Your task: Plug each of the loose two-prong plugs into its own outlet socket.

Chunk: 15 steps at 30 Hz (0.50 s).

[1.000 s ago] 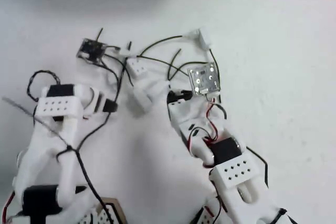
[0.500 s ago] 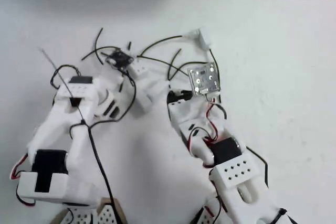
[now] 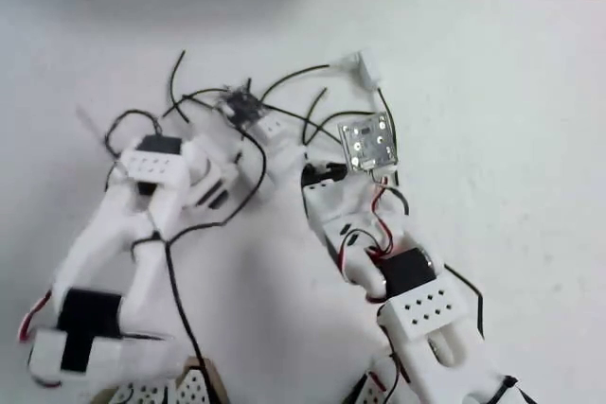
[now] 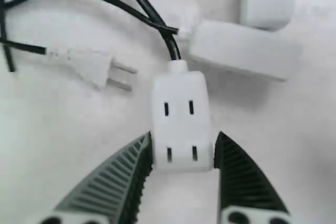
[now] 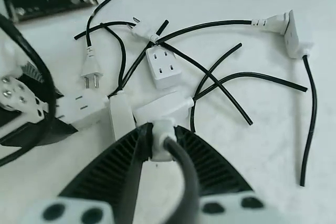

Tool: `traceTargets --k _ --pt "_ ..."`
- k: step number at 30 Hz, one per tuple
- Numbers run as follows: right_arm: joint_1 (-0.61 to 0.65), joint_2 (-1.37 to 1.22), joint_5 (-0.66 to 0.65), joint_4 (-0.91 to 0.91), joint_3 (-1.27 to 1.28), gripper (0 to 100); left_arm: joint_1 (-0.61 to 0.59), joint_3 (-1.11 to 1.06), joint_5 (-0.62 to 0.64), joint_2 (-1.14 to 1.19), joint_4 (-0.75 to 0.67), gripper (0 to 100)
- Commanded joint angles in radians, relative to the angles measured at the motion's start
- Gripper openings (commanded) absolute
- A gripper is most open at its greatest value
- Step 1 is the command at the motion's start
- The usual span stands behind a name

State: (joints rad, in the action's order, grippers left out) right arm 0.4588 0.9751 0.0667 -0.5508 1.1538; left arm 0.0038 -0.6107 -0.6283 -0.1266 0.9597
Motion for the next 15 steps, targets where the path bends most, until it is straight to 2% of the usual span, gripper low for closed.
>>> traceTargets --k 1,7,15 --pt "-0.01 0.015 0.005 0.019 -0.008 1.8 -0.054 0.038 0.028 -0.188 0.041 17" --pt "-0.01 0.015 0.005 0.019 -0.008 1.8 -0.15 0.04 0.061 -0.432 0.104 14" --pt "-0.012 0.015 0.005 0.019 -0.008 1.8 -0.165 0.037 0.095 -0.679 0.144 13"
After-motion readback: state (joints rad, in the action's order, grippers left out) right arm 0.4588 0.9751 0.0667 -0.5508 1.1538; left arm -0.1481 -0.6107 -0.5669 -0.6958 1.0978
